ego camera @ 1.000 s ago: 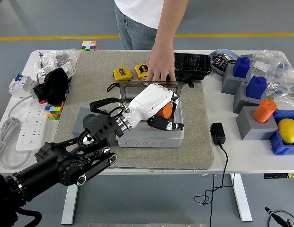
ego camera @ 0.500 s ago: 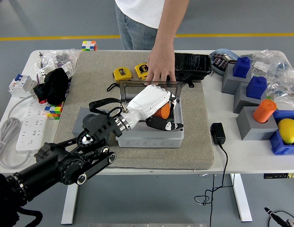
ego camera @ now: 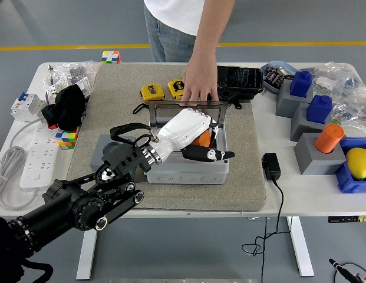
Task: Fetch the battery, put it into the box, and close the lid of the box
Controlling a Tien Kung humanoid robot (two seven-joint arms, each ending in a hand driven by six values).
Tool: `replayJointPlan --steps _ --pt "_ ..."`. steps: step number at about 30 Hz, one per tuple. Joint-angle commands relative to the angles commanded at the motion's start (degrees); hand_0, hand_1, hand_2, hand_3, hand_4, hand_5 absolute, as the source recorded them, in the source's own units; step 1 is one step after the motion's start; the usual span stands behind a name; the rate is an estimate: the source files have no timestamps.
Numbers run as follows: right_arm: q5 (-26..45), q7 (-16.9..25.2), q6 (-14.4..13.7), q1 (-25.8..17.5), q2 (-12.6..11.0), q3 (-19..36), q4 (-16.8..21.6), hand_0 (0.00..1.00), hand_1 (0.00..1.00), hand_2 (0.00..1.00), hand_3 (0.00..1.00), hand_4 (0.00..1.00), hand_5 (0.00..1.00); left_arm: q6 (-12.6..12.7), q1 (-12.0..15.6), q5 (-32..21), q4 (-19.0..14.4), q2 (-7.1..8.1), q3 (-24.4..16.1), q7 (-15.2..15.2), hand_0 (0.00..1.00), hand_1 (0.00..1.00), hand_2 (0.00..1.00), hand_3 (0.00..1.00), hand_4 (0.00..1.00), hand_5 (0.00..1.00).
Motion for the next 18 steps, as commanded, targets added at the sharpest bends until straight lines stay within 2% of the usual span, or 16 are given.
replayJointPlan --steps 17,18 --pt "0.1 0.0 0.2 0.0 0.0 0.0 0.0 0.875 0.843 0.813 0.839 0.998 0.998 -0.2 -0.1 0.1 0.5 -0.21 -0.5 -1.1 0.069 0.002 0.045 0.020 0.958 0.998" --pt "0.2 0.0 0.2 0.1 0.0 -0.1 0.0 0.876 0.842 0.811 0.839 0.998 0.998 -0.3 -0.1 0.1 0.5 -0.21 -0.6 -1.3 0.096 0.038 0.093 0.063 0.961 0.998"
